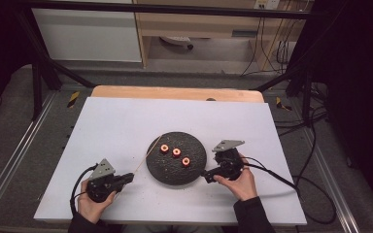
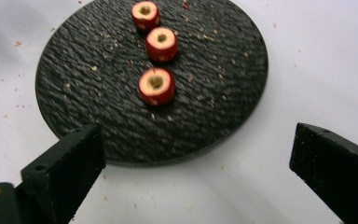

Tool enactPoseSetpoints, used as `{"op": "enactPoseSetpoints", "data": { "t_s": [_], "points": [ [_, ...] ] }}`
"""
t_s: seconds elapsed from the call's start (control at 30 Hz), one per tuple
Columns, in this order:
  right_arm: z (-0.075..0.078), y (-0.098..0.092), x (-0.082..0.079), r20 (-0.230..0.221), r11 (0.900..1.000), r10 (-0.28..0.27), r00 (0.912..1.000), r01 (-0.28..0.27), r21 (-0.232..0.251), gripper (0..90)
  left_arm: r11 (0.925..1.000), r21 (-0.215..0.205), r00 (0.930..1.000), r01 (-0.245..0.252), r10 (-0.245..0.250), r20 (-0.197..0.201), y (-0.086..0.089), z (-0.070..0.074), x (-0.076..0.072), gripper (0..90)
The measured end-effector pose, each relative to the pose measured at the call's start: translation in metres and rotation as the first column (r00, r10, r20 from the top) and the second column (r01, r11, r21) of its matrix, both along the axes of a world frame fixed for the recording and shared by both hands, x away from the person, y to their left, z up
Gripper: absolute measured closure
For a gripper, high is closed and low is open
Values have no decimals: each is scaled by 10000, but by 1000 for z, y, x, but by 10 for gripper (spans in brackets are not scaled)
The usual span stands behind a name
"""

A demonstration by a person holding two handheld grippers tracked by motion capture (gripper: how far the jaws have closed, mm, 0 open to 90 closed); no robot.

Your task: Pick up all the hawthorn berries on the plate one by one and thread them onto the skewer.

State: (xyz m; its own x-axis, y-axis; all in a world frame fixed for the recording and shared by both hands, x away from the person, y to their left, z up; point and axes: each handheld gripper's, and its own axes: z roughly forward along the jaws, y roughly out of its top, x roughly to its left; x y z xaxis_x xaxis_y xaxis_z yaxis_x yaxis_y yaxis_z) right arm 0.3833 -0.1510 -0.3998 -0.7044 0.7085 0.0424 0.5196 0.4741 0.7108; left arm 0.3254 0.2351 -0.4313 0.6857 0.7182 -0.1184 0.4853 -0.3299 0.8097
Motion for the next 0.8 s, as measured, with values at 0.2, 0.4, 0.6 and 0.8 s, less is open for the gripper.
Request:
{"op": "enactPoseSetpoints", "data": {
  "t_s": [0.2,0.4,0.6,0.8],
  "points": [
    [8,19,10,-192,9990,299,9994,-305,-315,91,10000,25,10000,-3,3,17,0,0,0,880],
    [14,42,23,-659,9925,695,9954,-757,-964,154,10000,75,10000,20,-20,1,0,-1,0,880],
    [13,64,38,-1446,9811,934,9851,-1158,-1549,229,9999,125,10000,49,-49,-13,-1,-1,1,880],
    [7,75,47,-1887,9752,911,9778,-1260,-1822,310,9999,140,10000,57,-57,-33,-1,-2,1,880]
  ]
}}
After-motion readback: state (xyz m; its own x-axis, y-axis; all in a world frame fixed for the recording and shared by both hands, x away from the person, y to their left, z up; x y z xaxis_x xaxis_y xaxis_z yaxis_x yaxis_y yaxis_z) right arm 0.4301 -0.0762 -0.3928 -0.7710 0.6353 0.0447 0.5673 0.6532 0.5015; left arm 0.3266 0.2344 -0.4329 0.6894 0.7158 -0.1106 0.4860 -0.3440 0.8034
